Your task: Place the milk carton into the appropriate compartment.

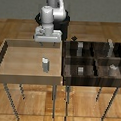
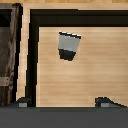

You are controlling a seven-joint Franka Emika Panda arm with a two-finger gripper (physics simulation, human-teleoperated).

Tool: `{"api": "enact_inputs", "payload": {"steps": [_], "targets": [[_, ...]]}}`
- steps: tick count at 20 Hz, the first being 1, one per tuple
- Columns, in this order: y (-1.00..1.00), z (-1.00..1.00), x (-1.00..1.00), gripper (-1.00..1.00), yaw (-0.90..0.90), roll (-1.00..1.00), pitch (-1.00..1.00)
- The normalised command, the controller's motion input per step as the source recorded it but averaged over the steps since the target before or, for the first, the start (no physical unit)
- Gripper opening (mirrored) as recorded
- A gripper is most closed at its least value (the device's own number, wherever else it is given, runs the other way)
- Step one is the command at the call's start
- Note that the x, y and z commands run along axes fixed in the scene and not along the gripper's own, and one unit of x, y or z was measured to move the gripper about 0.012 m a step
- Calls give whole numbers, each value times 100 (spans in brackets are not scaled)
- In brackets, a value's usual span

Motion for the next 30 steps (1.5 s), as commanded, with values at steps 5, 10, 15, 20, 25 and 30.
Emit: {"api": "enact_inputs", "payload": {"steps": [5, 10, 15, 20, 25, 30], "targets": [[-3, 0, 40, 100, 0, 0, 0], [0, 0, 20, 100, 0, 0, 0], [0, 0, 80, 100, 0, 0, 0], [0, -27, 40, 100, 0, 0, 0], [0, -60, -30, 100, 0, 0, 0], [0, -60, 0, 100, 0, 0, 0]]}}
